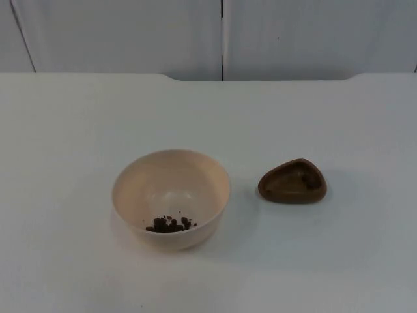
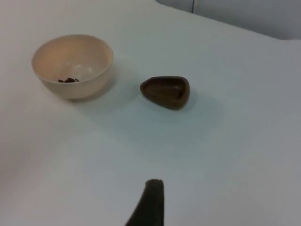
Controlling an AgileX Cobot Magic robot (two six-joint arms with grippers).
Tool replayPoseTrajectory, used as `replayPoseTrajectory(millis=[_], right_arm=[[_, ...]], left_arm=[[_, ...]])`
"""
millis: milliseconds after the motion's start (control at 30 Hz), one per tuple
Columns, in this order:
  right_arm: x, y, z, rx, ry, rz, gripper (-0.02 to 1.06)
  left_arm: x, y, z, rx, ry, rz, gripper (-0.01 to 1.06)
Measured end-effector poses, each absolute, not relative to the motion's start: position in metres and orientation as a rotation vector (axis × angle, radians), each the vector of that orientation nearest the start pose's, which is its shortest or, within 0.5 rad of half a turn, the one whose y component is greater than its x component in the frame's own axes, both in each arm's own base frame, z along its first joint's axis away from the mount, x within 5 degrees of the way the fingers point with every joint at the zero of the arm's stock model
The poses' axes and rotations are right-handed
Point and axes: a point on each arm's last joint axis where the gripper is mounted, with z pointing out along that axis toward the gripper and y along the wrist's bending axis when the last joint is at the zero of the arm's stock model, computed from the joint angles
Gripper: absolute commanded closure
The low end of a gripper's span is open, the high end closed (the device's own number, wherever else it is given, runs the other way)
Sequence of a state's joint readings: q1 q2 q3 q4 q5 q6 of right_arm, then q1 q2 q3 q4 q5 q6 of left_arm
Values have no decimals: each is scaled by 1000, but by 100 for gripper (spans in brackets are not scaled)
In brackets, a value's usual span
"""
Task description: Pick up the bowl with the left hand and pour the coffee beans from the cup into the bowl with the right hand.
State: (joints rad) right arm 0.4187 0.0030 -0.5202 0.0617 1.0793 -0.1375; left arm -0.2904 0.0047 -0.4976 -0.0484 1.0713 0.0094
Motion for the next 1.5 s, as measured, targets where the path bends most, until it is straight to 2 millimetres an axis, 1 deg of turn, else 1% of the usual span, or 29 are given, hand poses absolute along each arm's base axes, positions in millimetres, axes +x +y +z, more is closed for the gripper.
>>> replayPoseTrajectory(millis=[667, 800, 933, 1200, 1233, 1267, 1300, 1333, 1367, 1400, 1500], right_arm=[[-9, 1, 280, -552, 1986, 254, 26], [-8, 0, 280, -517, 1996, 255, 26], [-6, -4, 280, -427, 2016, 239, 26], [-6, -4, 280, -427, 2016, 239, 25], [-6, -4, 280, -427, 2016, 239, 23], [-6, -4, 280, -427, 2016, 239, 19], [-6, -4, 280, -427, 2016, 239, 10], [-6, -4, 280, -427, 2016, 239, 10], [-6, -4, 280, -427, 2016, 239, 3], [-6, -4, 280, -427, 2016, 239, -1], [-6, -4, 280, -427, 2016, 239, -1]], left_arm=[[-5, -2, 276, 310, 2046, -232, 17], [-5, -2, 276, 310, 2046, -232, 17], [-5, -2, 276, 310, 2046, -232, 17], [-5, -2, 276, 310, 2046, -232, 16], [-5, -2, 276, 310, 2046, -232, 13], [-5, -2, 276, 310, 2046, -232, 7], [-5, -2, 276, 310, 2046, -232, 0], [-5, -2, 276, 310, 2046, -232, 0], [-5, -2, 276, 310, 2046, -232, 0], [-5, -2, 276, 310, 2046, -232, 0], [-5, -2, 276, 310, 2046, -232, 0]])
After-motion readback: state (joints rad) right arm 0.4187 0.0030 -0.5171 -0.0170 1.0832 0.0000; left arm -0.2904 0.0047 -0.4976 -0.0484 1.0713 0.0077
